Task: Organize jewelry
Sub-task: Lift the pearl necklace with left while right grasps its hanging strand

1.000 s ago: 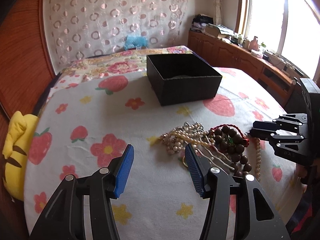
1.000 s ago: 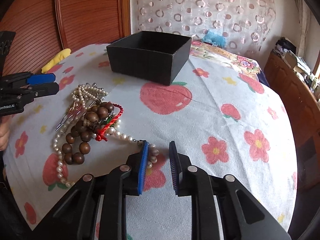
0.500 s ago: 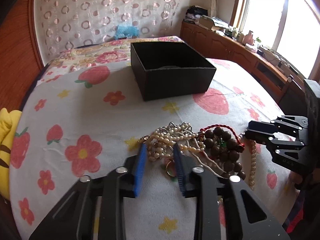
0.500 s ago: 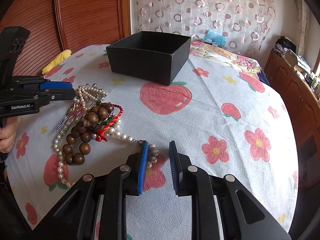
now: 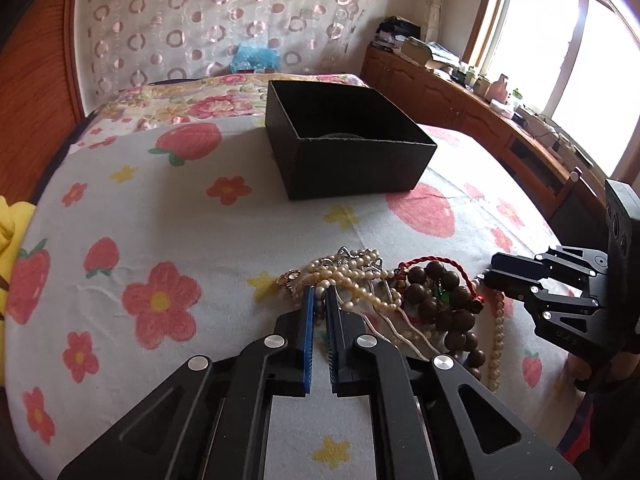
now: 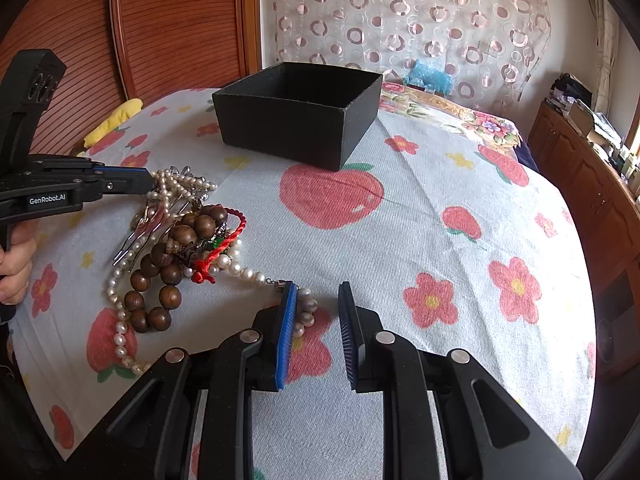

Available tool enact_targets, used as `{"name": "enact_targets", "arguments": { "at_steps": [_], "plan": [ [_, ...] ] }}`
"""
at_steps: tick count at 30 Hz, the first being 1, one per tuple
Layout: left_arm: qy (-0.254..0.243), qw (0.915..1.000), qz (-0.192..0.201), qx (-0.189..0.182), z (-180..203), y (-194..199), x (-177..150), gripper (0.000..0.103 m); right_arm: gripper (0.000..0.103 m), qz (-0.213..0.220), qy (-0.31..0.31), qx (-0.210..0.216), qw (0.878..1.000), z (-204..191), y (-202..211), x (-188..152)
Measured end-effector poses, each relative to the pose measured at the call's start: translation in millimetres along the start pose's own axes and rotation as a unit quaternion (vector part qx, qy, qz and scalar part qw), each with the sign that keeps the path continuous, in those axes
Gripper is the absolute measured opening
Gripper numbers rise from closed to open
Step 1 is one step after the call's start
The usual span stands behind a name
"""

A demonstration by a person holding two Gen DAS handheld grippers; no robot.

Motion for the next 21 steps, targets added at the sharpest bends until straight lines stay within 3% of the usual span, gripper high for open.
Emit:
{"name": "enact_targets", "arguments": {
  "at_steps": [21],
  "plan": [
    [-0.007, 0.9942, 0.106, 0.016, 4, 81, 40, 0.005, 0.024, 0.000, 0.000, 0.000, 1.000, 0, -1, 0]
  ]
}}
Point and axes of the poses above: each gripper's, at about its wrist camera, not at the fingertips, and y roughly against the way its jaws point, z to its right, x to its top, the point moved 8 cm from there along -y, roughly the way its jaws point, and after that the axes turned 7 degrees about x, right-handed, at the moved point
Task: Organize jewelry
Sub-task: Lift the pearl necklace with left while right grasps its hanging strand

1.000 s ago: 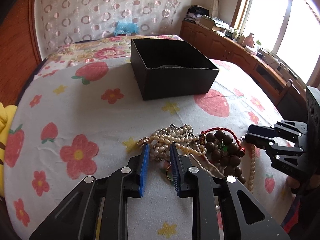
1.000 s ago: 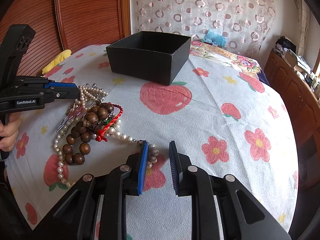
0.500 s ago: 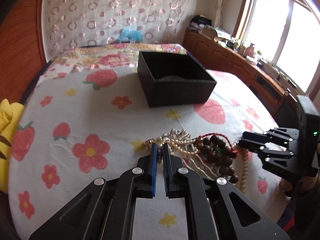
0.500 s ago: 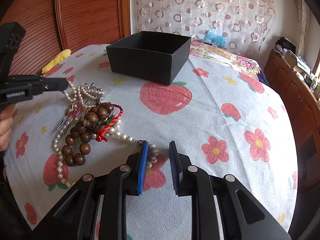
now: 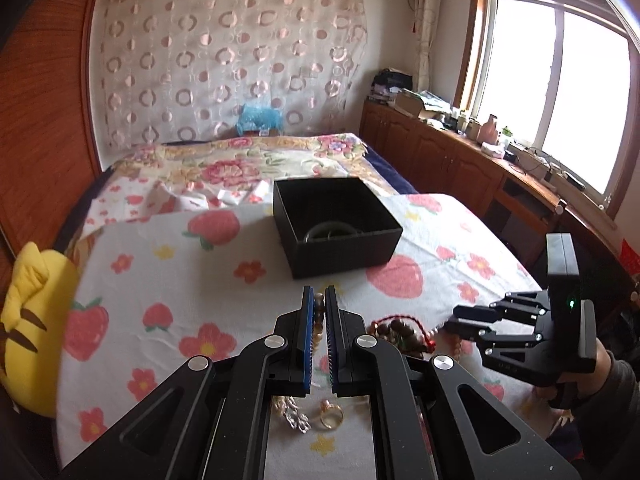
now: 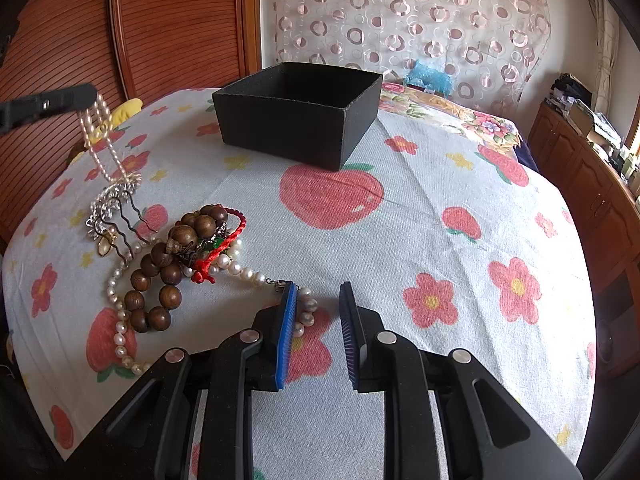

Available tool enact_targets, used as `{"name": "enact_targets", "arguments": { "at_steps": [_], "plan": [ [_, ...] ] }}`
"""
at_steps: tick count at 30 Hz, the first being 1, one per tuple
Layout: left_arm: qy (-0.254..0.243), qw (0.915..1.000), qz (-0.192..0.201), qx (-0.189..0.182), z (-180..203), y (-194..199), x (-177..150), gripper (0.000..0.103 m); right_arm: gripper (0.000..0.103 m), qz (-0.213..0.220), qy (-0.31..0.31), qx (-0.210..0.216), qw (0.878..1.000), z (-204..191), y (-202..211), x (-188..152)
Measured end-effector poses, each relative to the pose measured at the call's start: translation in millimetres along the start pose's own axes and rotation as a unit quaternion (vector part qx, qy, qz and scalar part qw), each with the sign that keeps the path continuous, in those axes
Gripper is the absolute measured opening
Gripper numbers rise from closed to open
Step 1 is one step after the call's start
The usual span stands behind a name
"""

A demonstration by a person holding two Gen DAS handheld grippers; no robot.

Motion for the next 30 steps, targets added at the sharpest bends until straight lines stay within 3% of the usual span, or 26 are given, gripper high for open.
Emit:
{"name": "enact_targets", "arguments": {
  "at_steps": [17, 26, 28, 30],
  "plan": [
    [-0.011, 0.9983, 0.057, -0.007, 3, 37, 45, 0.005, 0.025, 0.000, 0.000, 0.000, 1.000, 0, 0, 0],
    [-0.012, 0.9978, 0.065, -0.005, 1, 40, 51, 0.005, 0.025, -0.001, -0.003, 0.007, 1.000, 1, 0, 1],
    [-0.015, 0.9976, 0.067, -0.003, 0, 41, 53, 0.005, 0.010, -0.003, 0.004, 0.017, 1.000, -4, 1, 1],
    [-0.018, 0.9975, 0.068, 0.000, -2, 43, 56, 0.005, 0.009, -0.004, 0.009, 0.017, 1.000, -6, 3, 0]
  ]
}}
Point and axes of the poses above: each gripper's, at about its wrist camera, not at the fingertips, and y roughly against the way its jaws point, z to its right, x to its top, the point moved 8 cm from there along -y, roughly the way its jaws point, and after that the axes turned 7 degrees about x, right-handed, at the moved point
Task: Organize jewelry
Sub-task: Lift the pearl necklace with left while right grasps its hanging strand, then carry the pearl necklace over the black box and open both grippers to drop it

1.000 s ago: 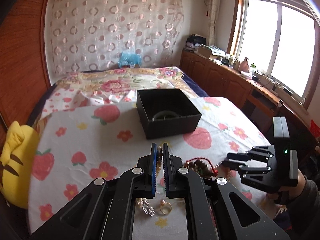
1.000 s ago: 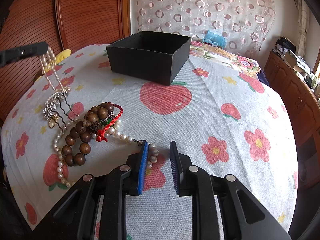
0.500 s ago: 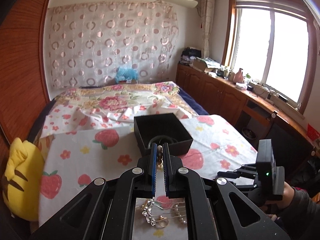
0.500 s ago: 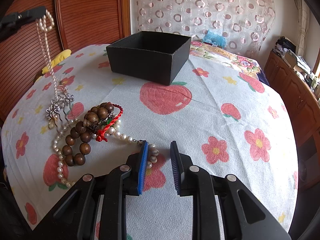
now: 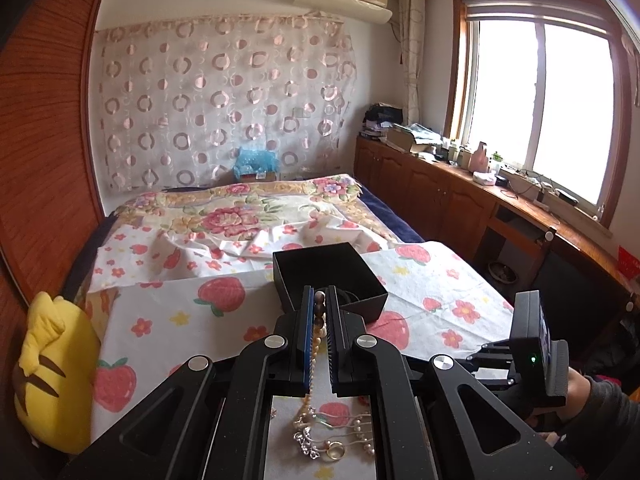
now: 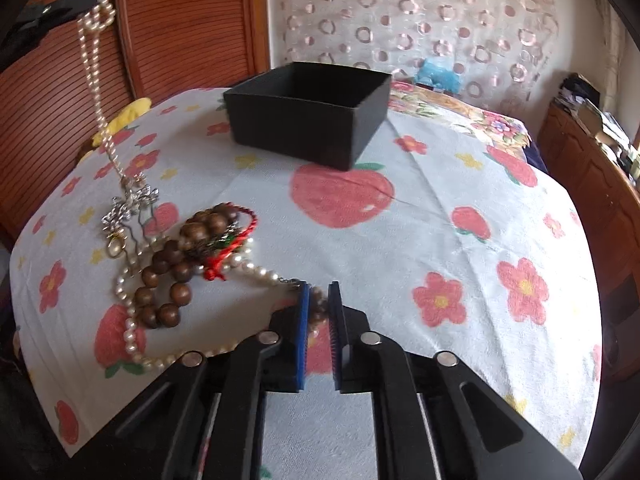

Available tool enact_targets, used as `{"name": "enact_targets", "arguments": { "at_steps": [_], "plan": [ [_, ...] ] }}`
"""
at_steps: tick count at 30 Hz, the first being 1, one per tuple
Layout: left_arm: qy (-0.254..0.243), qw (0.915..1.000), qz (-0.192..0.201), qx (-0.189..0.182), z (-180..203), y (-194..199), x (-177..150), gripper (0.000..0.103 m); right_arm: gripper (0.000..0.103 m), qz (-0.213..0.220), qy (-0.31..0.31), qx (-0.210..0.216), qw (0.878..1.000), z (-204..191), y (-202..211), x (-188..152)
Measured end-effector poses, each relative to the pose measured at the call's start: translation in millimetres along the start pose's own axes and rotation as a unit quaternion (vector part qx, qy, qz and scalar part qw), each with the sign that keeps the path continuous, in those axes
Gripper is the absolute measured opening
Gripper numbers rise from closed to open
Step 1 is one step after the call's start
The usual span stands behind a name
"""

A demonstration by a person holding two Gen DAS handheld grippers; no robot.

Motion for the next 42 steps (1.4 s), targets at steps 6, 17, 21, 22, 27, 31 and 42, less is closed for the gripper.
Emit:
{"name": "enact_targets", "arguments": {
  "at_steps": [6, 17, 21, 22, 27, 31, 42],
  "plan": [
    [-0.001, 1.0000, 0.000, 0.007, -2, 0, 5, 0.005, 0.008, 0.045, 0.004, 0.010, 0.999, -5, 36, 21],
    [0.000, 1.0000, 0.005, 0.008, -4, 0, 8, 0.005, 0.008, 0.127, 0.046, -0.015, 0.991, -13, 109, 86],
    [0.002, 0.9999, 0.011, 0.008, -5, 3, 17, 0.005, 0.008, 0.145, 0.062, -0.026, 0.987, -15, 128, 108],
    [0.002, 0.9999, 0.012, 0.009, -5, 4, 19, 0.005, 0.008, 0.150, 0.067, -0.029, 0.986, -16, 134, 114],
    [0.001, 0.9998, 0.018, 0.009, -3, 8, 23, 0.005, 0.008, 0.171, 0.080, -0.041, 0.981, -18, 155, 135],
    [0.002, 0.9997, 0.021, 0.009, -4, 9, 24, 0.005, 0.008, 0.185, 0.094, -0.050, 0.977, -24, 172, 150],
    [0.002, 0.9997, 0.021, 0.009, -4, 9, 23, 0.005, 0.008, 0.216, 0.106, -0.060, 0.969, -25, 209, 178]
  ]
}}
Point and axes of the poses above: each gripper's, at about its wrist camera, not at the fingertips, and y roughly against the way its jaws point, z to its right, x to its top, the point moved 8 cm from there along -y, roughly the way its jaws point, and after that the axes turned 7 degrees about x, right-handed, at the moved point
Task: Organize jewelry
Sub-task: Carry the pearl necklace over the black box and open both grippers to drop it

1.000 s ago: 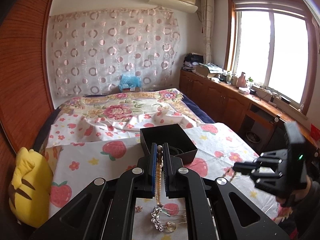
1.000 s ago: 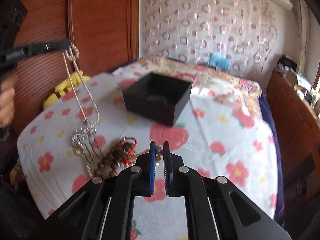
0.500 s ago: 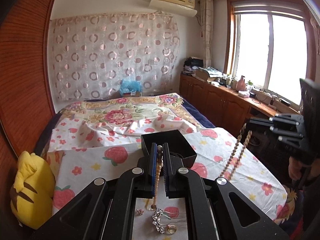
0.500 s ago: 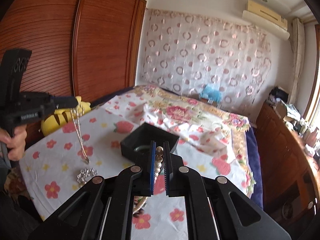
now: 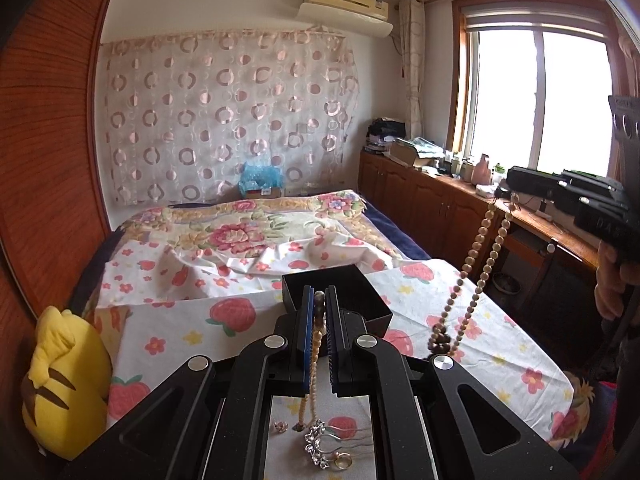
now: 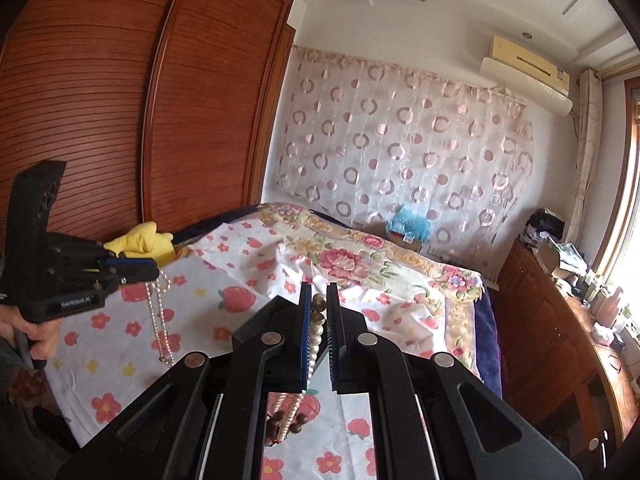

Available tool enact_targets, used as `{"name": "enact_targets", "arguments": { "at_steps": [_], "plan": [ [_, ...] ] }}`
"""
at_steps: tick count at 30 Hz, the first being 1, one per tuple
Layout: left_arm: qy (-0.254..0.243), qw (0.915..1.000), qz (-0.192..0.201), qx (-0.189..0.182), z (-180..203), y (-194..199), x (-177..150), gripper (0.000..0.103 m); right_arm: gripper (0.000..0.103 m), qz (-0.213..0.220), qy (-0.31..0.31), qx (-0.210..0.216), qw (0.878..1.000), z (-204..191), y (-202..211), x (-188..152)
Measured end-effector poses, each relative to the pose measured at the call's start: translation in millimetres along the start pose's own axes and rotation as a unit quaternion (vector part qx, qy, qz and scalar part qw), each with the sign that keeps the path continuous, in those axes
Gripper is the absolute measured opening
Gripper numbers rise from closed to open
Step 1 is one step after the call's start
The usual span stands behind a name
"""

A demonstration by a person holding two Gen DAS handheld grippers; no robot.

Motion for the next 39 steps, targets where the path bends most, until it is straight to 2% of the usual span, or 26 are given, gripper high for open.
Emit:
{"name": "enact_targets", "arguments": {
  "at_steps": [9, 14, 24, 31, 39],
  "plan": [
    [0.003, 1.0000, -0.002, -0.002, 0, 3, 4, 0.005, 0.008, 0.020, 0.014, -0.011, 1.000, -1, 15, 22],
    [0.003, 1.0000, -0.001, -0.001, 0, 3, 4, 0.005, 0.008, 0.014, 0.022, -0.019, 0.999, 1, 11, 26],
    [-0.009, 0.9998, 0.018, -0.001, 5, -7, 35, 0.005, 0.008, -0.011, 0.008, -0.017, 1.000, 8, -29, 13],
    [-0.023, 0.9994, 0.027, 0.006, 12, -33, 63, 0.005, 0.008, -0.010, 0.005, -0.023, 1.000, 17, -53, 17],
    [-0.032, 0.9991, 0.026, 0.006, 20, -68, 87, 0.005, 0.008, -0.003, -0.028, -0.018, 0.999, 49, -90, 36]
  ]
}}
Point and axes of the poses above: each gripper's, at about its wrist camera, not at the fingertips, and y roughly against the way its jaws point, z to its right, x to its top, the point moved 8 cm from there along -y, roughly the way its jaws point, and after that the axes turned 7 degrees about x, right-handed, at the moved point
